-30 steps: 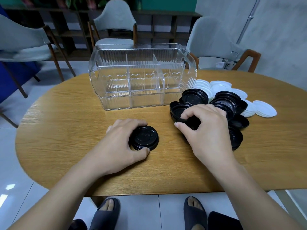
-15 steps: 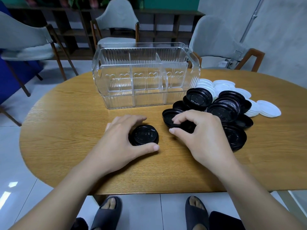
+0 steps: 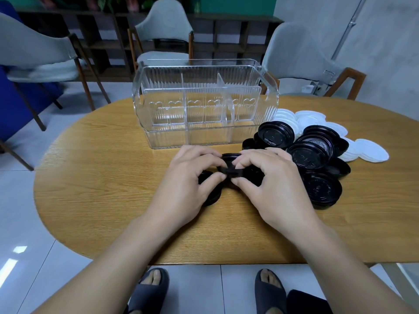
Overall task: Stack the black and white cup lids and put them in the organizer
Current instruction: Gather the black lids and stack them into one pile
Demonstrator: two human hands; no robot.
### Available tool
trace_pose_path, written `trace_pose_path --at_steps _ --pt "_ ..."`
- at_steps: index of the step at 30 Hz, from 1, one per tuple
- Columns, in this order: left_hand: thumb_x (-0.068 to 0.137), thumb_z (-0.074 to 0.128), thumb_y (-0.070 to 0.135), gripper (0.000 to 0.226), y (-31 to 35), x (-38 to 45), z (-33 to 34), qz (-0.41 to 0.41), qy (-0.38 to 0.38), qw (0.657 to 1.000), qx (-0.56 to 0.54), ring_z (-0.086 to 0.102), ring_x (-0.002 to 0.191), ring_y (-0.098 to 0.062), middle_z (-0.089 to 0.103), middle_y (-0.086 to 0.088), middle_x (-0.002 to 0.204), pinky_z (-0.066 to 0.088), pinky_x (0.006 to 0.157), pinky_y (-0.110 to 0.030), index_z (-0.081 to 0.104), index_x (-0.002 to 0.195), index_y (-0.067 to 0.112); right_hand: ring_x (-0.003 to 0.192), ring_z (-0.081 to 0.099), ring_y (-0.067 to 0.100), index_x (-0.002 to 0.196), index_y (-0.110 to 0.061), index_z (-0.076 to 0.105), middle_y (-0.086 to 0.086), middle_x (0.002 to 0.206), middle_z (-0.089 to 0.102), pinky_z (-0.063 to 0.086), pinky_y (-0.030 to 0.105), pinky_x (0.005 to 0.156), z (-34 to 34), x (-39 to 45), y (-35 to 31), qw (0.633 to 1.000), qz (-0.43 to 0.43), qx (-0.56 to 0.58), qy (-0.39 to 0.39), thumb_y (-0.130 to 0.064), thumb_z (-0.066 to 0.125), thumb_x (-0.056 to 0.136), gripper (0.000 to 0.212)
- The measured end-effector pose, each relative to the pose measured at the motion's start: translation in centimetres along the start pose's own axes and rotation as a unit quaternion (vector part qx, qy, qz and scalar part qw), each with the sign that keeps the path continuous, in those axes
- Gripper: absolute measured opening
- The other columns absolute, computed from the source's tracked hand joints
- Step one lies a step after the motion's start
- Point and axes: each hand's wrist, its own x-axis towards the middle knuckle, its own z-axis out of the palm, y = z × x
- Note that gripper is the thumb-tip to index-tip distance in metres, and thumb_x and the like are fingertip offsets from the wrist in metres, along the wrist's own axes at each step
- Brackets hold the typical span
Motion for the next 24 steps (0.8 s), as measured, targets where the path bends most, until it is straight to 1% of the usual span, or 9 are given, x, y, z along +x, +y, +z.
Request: trace_pose_path --at_steps 4,6,9,12,13,15,19,21,24 --pt "0.100 0.084 0.025 0.015 -0.3 -0.1 -0.6 -0.008 0.024 0.999 -0.032 0.064 0.120 -0.012 0.077 0.016 0.119 0.049 0.107 -0.030 0.082 0.115 0.024 0.126 0.059 0.005 0.128 -0.031 0.075 -0.020 0.126 0.072 0.039 0.046 0.122 -0.5 0.1 -0.3 1.000 0.004 0.016 0.019 -0.021 0.091 0.087 0.045" --pt "0.101 0.082 0.024 0.012 -0.3 -0.2 -1.1 -0.053 0.033 0.994 -0.088 0.066 0.111 -0.010 0.077 0.015 0.110 0.050 0.102 -0.029 0.081 0.113 0.027 0.133 0.059 0.008 0.144 -0.032 0.066 -0.020 0.136 0.068 0.043 0.044 0.120 -0.7 0.2 -0.5 0.999 0.007 0.032 0.014 -0.021 0.089 0.090 0.060" --pt "0.106 0.076 0.019 0.010 -0.1 -0.1 -1.8 -0.084 0.038 0.980 -0.175 0.072 0.099 -0.012 0.079 0.012 0.101 0.053 0.094 -0.036 0.078 0.116 0.022 0.141 0.056 0.008 0.159 -0.033 0.053 -0.019 0.149 0.059 0.045 0.040 0.121 -0.7 0.3 -1.0 0.998 -0.003 0.058 -0.010 -0.020 0.089 0.091 0.078" --pt "0.110 0.069 0.014 0.020 0.0 0.1 -2.5 -0.127 0.038 0.944 -0.304 0.079 0.101 -0.027 0.084 -0.008 0.107 0.060 0.094 -0.037 0.074 0.130 0.013 0.146 0.052 0.007 0.161 -0.028 0.052 -0.015 0.154 0.056 0.041 0.036 0.124 -0.2 0.3 -1.4 0.998 -0.026 0.058 -0.014 -0.023 0.092 0.088 0.084" --pt "0.110 0.068 0.013 0.023 0.1 0.0 -2.7 -0.145 0.033 0.928 -0.340 0.079 0.100 -0.026 0.084 -0.016 0.109 0.062 0.093 -0.035 0.073 0.133 0.011 0.146 0.052 0.006 0.159 -0.026 0.054 -0.014 0.154 0.057 0.040 0.036 0.124 0.0 0.2 -1.5 0.998 -0.033 0.059 -0.013 -0.025 0.093 0.087 0.083" --pt "0.109 0.069 0.013 0.025 0.5 -0.1 -3.0 -0.178 0.030 0.908 -0.379 0.078 0.093 -0.020 0.084 -0.020 0.108 0.062 0.085 -0.028 0.073 0.133 0.010 0.146 0.053 0.007 0.155 -0.022 0.059 -0.012 0.152 0.058 0.043 0.042 0.122 0.4 0.2 -1.5 0.996 -0.050 0.068 -0.012 -0.029 0.096 0.084 0.080" --pt "0.108 0.068 0.007 0.022 0.6 -0.3 -3.1 -0.217 0.051 0.892 -0.394 0.065 0.061 0.001 0.079 -0.001 0.077 0.050 0.062 -0.012 0.072 0.128 0.000 0.145 0.053 0.013 0.152 -0.019 0.061 -0.009 0.151 0.059 0.043 0.048 0.121 1.1 0.3 -1.6 0.995 -0.071 0.066 -0.007 -0.041 0.098 0.080 0.084" --pt "0.108 0.067 0.005 0.022 0.4 -0.3 -3.1 -0.225 0.053 0.887 -0.399 0.060 0.053 0.004 0.073 0.006 0.067 0.046 0.057 -0.009 0.071 0.127 -0.004 0.142 0.053 0.013 0.152 -0.022 0.061 -0.010 0.149 0.059 0.041 0.046 0.121 1.3 0.4 -1.7 0.996 -0.072 0.051 -0.008 -0.046 0.096 0.081 0.083" --pt "0.108 0.066 0.003 0.022 0.6 -0.3 -3.4 -0.228 0.037 0.898 -0.375 0.058 0.051 0.005 0.066 0.011 0.057 0.044 0.056 -0.007 0.070 0.128 -0.006 0.141 0.053 0.009 0.153 -0.024 0.061 -0.012 0.149 0.061 0.038 0.044 0.123 1.4 0.5 -1.6 0.996 -0.073 0.044 -0.022 -0.043 0.093 0.085 0.078"
